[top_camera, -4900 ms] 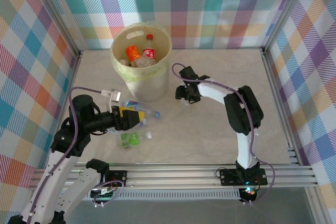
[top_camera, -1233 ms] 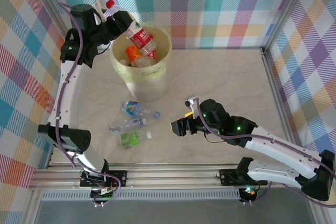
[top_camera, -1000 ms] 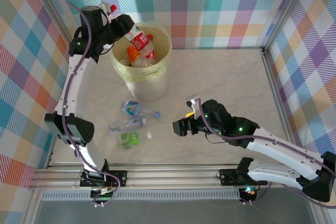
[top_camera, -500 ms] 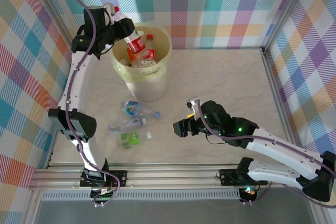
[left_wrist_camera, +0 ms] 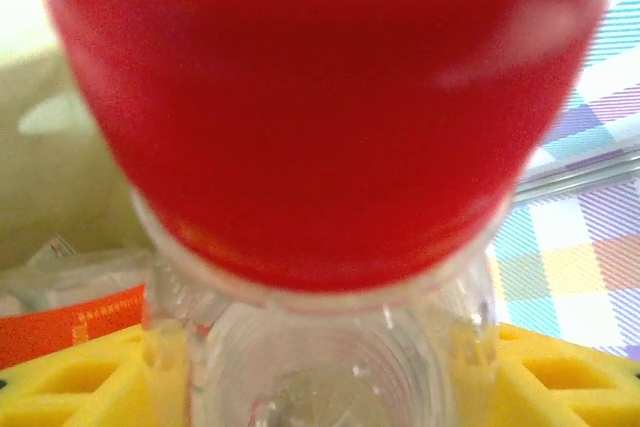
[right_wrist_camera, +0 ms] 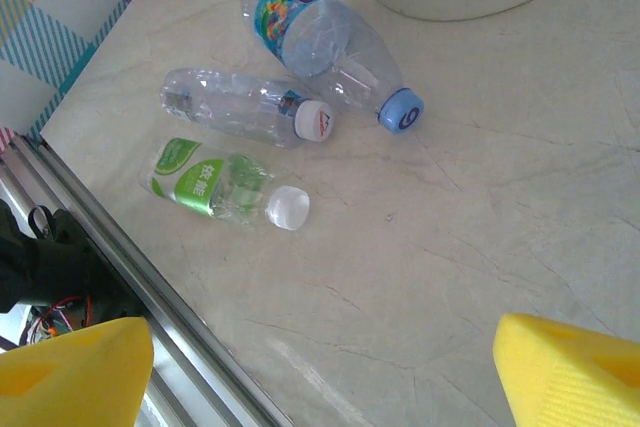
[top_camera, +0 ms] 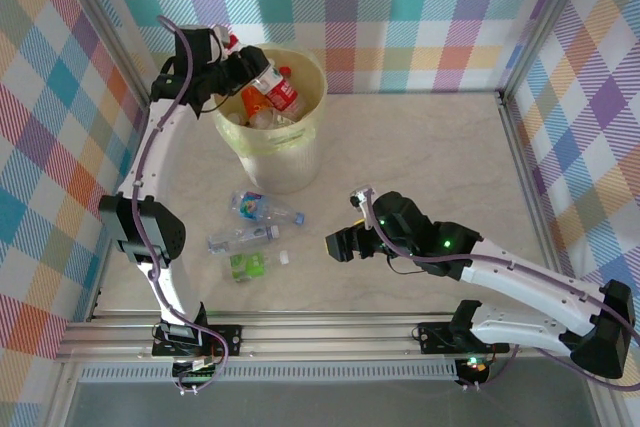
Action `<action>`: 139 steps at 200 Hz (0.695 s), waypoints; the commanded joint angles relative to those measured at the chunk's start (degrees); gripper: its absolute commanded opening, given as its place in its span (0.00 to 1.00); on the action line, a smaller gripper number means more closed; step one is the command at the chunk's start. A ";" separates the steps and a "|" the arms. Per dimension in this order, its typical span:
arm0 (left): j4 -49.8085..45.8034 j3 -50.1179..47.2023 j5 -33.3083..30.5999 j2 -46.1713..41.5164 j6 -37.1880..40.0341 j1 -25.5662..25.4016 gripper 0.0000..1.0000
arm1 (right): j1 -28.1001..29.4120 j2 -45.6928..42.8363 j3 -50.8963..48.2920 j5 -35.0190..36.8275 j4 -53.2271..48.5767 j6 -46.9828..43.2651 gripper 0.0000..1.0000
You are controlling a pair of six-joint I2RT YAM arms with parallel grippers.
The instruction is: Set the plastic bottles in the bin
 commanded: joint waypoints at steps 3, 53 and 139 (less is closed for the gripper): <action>1.35 -2.10 3.09 0.47 -4.76 -0.36 0.65 | 0.37 -0.28 -0.01 0.11 1.30 0.64 0.88; -4.31 -1.31 2.33 -0.99 -1.02 -0.66 0.83 | 0.45 -0.54 -0.28 -0.18 0.99 0.43 0.89; -11.87 -0.56 5.68 -13.26 14.94 1.03 1.00 | 2.62 6.69 1.48 -5.23 2.93 -6.57 0.86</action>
